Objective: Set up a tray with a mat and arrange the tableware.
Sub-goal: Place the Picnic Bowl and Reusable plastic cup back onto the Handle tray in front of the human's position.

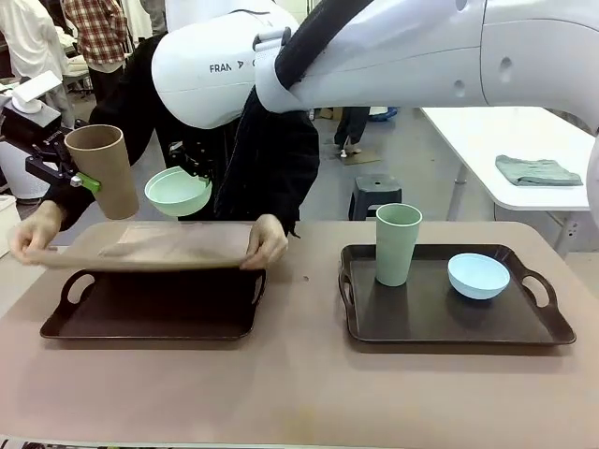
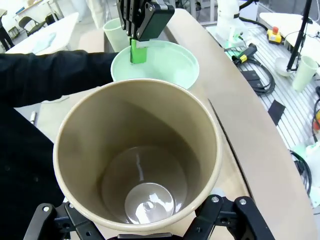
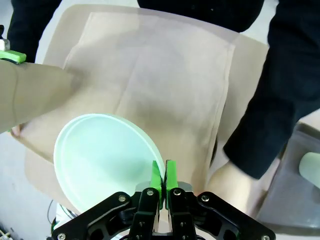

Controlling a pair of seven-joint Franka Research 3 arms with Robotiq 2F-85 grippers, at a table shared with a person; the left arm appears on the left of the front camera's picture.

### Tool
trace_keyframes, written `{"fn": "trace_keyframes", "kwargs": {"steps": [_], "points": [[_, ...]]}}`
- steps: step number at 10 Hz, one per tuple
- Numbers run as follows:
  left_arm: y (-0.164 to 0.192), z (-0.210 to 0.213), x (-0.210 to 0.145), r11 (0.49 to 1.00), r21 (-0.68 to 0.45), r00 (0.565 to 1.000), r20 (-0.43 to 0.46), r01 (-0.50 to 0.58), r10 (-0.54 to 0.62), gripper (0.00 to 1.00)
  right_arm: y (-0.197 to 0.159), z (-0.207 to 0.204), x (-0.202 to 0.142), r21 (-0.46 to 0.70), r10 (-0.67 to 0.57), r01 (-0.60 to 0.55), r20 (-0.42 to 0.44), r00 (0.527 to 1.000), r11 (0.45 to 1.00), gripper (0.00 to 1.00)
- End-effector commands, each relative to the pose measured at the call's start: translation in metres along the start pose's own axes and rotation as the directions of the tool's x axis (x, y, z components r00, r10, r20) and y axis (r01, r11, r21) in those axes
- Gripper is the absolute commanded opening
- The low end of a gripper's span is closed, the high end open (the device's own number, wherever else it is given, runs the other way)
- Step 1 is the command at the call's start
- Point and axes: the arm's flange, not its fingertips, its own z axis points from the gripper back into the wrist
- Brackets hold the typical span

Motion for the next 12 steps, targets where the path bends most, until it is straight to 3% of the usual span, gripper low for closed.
{"fn": "trace_keyframes", "kwargs": {"steps": [1, 12], "points": [[0.0, 0.0011, 0.0038, 1.0, 0.001, 1.0, -0.001, 0.01, -0.01, 0.0, 0.0041, 0.0014, 0.006, 0.013, 0.001, -0.001, 0.006, 1.0, 1.0, 0.0], [0.0, 0.0011, 0.0038, 1.0, 0.001, 1.0, -0.001, 0.01, -0.01, 0.0, 0.0041, 0.0014, 0.006, 0.013, 0.001, -0.001, 0.006, 1.0, 1.0, 0.0]]}}
